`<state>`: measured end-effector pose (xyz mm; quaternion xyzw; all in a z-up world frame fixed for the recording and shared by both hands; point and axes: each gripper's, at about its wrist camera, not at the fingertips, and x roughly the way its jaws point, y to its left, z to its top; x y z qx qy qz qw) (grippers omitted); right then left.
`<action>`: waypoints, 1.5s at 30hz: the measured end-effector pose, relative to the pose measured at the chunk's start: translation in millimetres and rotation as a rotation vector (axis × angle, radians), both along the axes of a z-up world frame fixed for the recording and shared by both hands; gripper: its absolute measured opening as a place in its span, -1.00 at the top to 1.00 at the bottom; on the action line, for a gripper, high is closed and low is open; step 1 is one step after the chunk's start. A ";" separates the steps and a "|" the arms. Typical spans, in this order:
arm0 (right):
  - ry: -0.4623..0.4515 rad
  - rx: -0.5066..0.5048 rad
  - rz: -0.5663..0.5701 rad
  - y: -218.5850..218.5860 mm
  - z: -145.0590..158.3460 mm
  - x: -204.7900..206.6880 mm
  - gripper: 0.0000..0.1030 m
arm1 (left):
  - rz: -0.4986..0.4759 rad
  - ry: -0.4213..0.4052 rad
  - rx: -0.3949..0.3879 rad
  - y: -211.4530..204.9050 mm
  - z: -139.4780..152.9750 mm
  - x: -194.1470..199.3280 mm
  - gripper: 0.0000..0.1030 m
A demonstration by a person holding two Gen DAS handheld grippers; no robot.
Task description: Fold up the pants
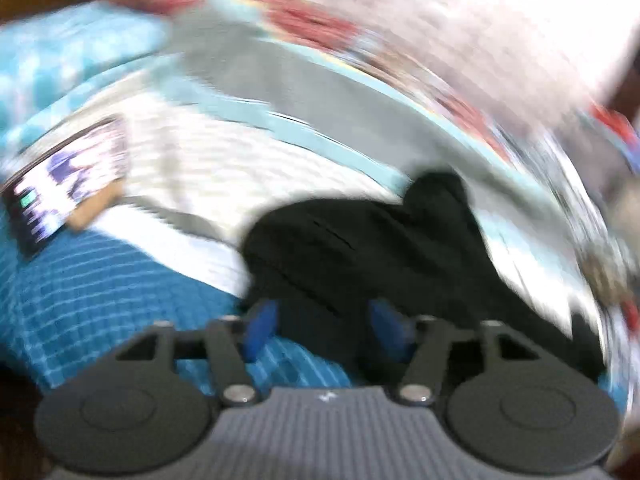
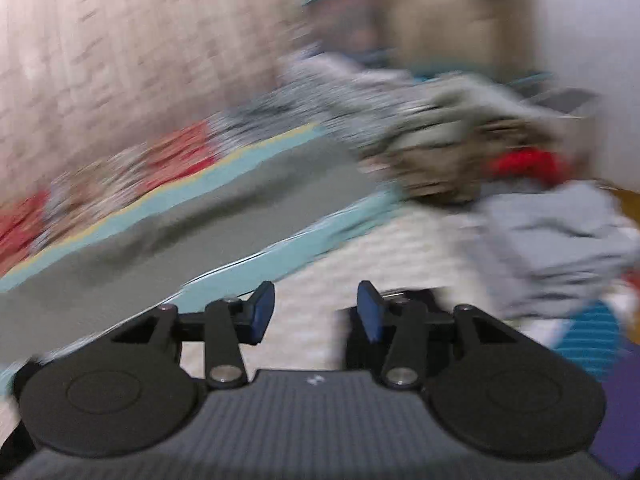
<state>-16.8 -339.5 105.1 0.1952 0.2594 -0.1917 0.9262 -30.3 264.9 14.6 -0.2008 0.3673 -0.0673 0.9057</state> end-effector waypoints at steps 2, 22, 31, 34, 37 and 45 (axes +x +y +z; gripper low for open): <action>-0.001 0.022 0.165 33.8 2.4 36.6 0.03 | 0.075 0.022 -0.033 10.7 -6.5 20.7 -0.17; 0.305 -0.383 0.956 273.0 -56.5 227.1 0.72 | 0.002 0.031 0.126 -56.5 -18.2 46.4 0.80; -0.072 0.141 0.380 10.8 1.4 75.6 0.64 | -0.290 -0.169 0.094 -102.4 20.5 -3.8 0.80; 0.144 0.199 0.195 -40.9 -56.6 21.8 0.39 | -0.429 -0.125 0.186 -130.1 7.7 -17.8 0.78; 0.295 0.140 -0.020 -76.8 -94.9 -21.1 0.39 | -0.490 -0.054 0.237 -140.8 -7.6 -23.8 0.71; 0.138 0.101 0.156 -45.2 -57.9 28.3 0.01 | -0.312 -0.081 0.192 -122.4 16.4 -18.2 -0.16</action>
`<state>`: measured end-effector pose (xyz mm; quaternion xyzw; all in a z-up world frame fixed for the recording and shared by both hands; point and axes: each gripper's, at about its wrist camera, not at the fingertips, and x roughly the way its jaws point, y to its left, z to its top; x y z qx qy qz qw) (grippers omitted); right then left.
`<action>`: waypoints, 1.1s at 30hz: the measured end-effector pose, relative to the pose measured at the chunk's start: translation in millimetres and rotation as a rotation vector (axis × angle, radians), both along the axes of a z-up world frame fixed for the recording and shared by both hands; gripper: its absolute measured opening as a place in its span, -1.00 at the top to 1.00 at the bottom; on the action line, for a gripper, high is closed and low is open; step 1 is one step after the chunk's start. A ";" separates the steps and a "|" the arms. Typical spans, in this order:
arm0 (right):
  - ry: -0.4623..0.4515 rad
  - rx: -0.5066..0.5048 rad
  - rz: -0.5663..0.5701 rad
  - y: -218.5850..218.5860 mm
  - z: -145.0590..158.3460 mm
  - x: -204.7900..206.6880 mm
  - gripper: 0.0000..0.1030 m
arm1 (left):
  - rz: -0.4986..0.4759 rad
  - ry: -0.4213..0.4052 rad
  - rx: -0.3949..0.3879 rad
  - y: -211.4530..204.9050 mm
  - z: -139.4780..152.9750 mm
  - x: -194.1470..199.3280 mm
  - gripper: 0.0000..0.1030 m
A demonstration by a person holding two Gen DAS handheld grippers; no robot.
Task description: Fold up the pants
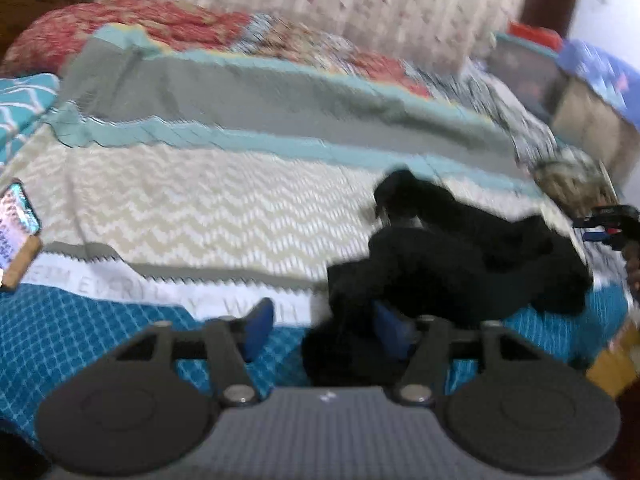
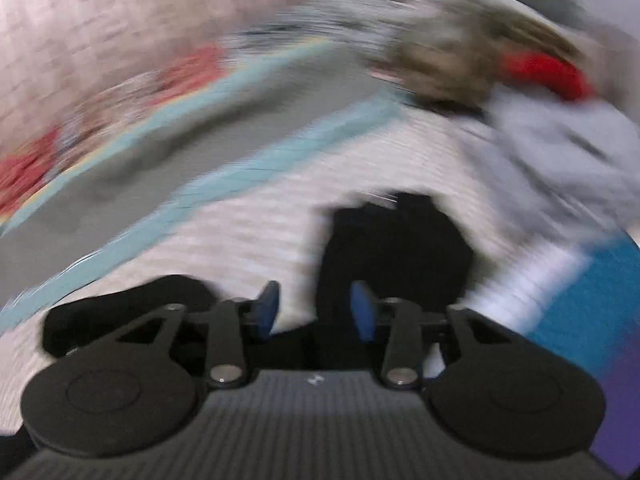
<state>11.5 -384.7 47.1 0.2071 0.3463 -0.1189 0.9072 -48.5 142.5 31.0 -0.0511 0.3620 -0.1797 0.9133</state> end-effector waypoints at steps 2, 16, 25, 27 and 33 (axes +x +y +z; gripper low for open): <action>-0.017 -0.032 0.167 39.2 7.2 34.9 -0.10 | -0.006 -0.015 -0.007 -6.9 4.5 1.4 -0.30; 0.103 -0.329 0.649 227.8 -55.6 194.3 0.72 | -0.045 0.007 0.178 -52.2 -13.5 23.6 0.61; -0.272 0.028 -0.029 -30.5 37.3 92.2 0.65 | 0.035 -0.061 0.031 -12.1 10.6 28.5 0.74; -0.212 0.047 -0.223 -79.2 17.9 63.8 0.62 | 0.036 -0.032 0.039 -11.6 4.3 26.8 0.74; 0.011 0.086 -0.615 -141.6 -56.1 -10.6 0.06 | 0.054 0.037 0.056 -8.3 -11.0 19.6 0.74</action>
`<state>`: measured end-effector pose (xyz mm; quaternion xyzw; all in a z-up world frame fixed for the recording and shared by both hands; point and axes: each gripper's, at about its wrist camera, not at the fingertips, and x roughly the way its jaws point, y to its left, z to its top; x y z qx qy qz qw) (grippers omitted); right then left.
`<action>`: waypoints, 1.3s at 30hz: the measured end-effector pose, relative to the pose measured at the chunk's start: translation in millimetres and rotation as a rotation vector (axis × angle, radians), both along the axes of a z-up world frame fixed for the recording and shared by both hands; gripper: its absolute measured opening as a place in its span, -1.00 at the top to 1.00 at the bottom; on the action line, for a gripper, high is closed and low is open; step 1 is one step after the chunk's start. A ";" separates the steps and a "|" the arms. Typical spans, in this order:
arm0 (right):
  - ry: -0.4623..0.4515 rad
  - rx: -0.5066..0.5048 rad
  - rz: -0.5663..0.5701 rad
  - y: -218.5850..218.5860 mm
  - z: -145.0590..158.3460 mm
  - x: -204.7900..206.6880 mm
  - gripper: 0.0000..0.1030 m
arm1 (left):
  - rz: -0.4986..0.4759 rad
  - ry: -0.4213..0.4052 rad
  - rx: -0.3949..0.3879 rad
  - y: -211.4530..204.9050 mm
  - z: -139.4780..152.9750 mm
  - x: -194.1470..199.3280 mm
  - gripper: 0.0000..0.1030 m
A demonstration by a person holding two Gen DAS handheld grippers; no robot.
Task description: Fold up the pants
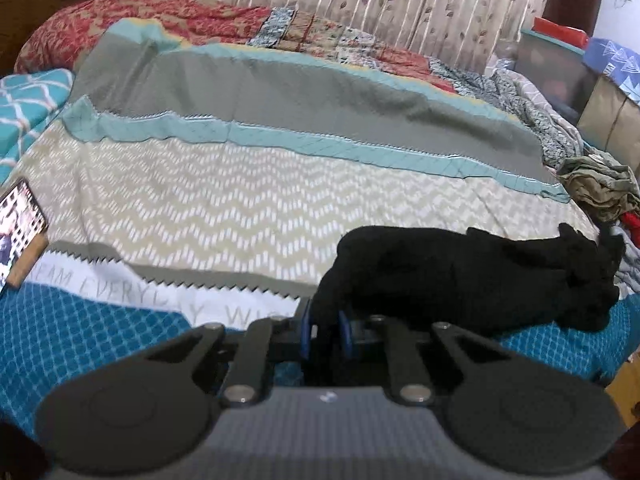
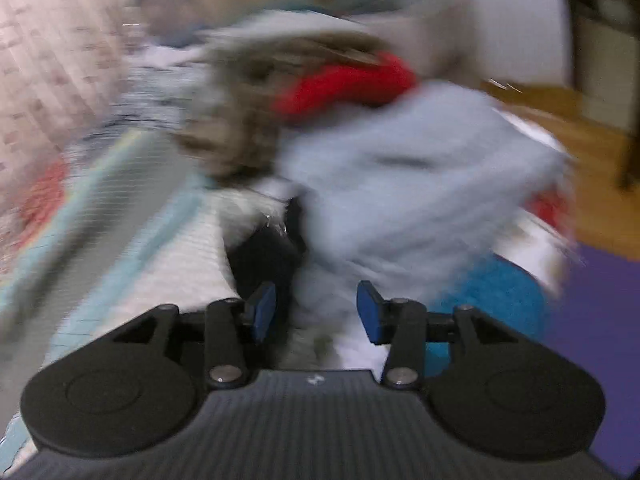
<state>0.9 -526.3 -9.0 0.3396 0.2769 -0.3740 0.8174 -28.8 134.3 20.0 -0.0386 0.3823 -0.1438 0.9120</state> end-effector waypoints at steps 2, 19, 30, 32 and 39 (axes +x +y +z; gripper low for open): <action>-0.006 0.017 -0.007 1.9 -7.5 -15.3 0.06 | 0.005 0.004 -0.012 4.2 1.7 -0.5 0.74; -0.029 0.077 0.163 34.8 -19.6 11.2 0.05 | 0.007 -0.041 0.049 -11.8 15.1 -7.5 0.72; -0.395 0.040 0.010 6.0 60.5 16.1 0.79 | 0.082 -0.165 0.032 12.2 47.7 -4.6 0.75; -0.397 0.020 0.023 4.1 69.4 27.2 0.79 | 0.092 -0.165 0.022 14.1 45.3 -3.1 0.75; -0.356 -0.003 0.069 18.2 65.7 41.5 0.79 | 0.090 -0.081 0.042 15.6 20.2 -2.0 0.72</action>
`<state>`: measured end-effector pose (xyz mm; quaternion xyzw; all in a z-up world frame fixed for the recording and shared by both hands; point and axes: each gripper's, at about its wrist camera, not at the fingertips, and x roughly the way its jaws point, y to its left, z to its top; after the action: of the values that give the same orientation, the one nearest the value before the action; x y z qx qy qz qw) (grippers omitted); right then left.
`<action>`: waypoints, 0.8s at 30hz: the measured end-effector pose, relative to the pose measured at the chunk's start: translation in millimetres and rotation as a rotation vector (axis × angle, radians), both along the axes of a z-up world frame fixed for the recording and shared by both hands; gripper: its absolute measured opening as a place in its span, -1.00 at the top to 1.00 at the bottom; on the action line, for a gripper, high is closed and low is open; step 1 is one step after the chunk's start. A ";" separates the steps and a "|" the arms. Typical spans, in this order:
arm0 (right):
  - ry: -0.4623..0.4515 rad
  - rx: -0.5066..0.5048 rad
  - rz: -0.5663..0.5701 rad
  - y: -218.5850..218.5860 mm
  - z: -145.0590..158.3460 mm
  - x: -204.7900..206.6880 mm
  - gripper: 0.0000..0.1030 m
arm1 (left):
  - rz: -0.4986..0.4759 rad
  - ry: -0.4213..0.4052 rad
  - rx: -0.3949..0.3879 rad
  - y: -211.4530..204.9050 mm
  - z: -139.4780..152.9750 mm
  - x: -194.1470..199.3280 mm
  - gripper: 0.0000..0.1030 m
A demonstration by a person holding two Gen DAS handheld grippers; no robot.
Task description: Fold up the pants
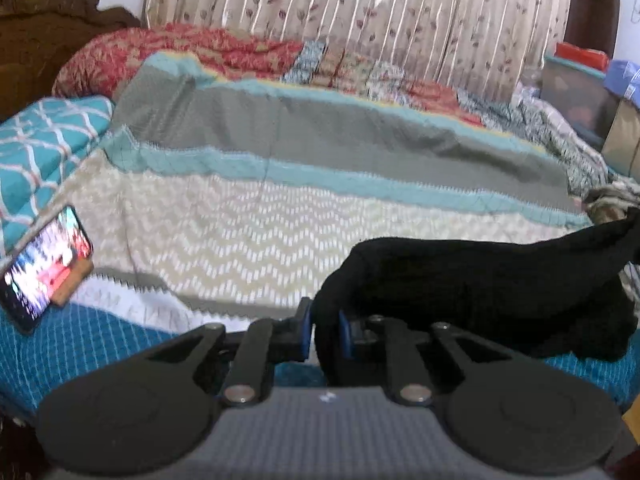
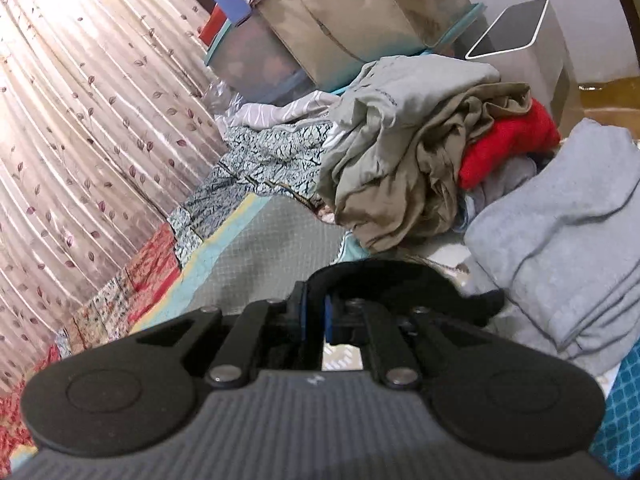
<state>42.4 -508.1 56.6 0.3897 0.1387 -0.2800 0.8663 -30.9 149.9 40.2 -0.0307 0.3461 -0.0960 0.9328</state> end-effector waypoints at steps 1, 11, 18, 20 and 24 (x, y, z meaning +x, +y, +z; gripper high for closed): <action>0.020 -0.017 0.006 2.6 -3.2 -0.6 0.78 | 0.002 0.017 -0.004 1.6 -3.4 1.3 0.71; 0.300 -0.026 -0.096 -0.2 -63.2 -26.8 0.56 | 0.090 0.061 -0.029 27.2 -13.7 -6.7 0.12; 0.306 -0.069 -0.047 15.3 -60.3 -33.9 0.32 | 0.029 -0.036 0.023 18.8 6.1 -9.9 -0.37; 0.301 -0.063 -0.050 15.4 -59.1 -34.1 0.25 | -0.028 -0.065 0.087 1.8 9.2 -2.5 -0.49; 0.295 -0.064 -0.047 19.5 -56.8 -37.3 0.23 | -0.223 -0.127 0.180 -36.4 8.3 21.4 -0.80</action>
<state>5.1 -488.6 -0.1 0.3197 0.2463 -0.3587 0.8417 -9.4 113.5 48.5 0.0979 0.2949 -0.1691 0.9353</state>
